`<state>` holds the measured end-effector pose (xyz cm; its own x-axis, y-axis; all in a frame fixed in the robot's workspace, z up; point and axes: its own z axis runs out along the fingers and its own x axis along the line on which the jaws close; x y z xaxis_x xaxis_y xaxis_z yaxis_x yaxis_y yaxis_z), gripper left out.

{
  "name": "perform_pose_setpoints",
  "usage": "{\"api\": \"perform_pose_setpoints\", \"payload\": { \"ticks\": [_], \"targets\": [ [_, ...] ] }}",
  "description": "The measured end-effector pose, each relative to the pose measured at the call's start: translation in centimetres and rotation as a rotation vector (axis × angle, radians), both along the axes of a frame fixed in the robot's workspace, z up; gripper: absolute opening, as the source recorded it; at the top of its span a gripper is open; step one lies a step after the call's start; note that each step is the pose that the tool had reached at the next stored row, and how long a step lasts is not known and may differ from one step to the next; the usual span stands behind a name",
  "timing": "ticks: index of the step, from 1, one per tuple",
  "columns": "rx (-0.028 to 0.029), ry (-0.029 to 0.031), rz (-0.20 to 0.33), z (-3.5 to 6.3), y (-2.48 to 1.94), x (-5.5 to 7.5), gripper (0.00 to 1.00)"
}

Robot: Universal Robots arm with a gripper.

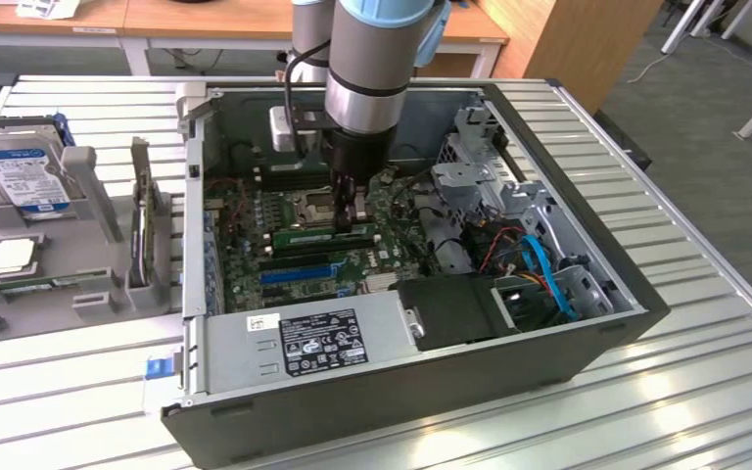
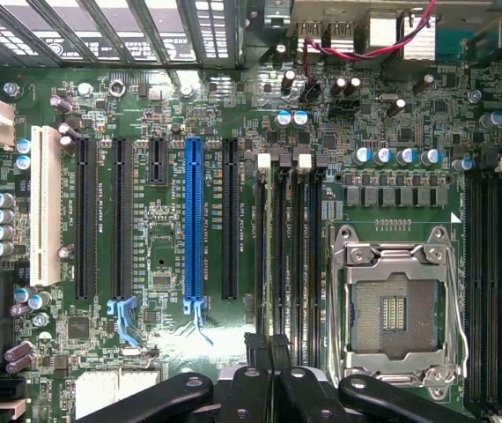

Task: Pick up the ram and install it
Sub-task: 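Insert the ram into the slot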

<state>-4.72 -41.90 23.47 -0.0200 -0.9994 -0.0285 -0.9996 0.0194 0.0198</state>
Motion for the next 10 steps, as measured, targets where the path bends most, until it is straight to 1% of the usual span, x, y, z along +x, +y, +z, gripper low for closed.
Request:
{"api": "perform_pose_setpoints", "payload": {
  "ticks": [10],
  "targets": [
    [-0.0002, 0.0001, 0.008, 0.01, -0.01, 0.0, 0.11]
  ]
}}
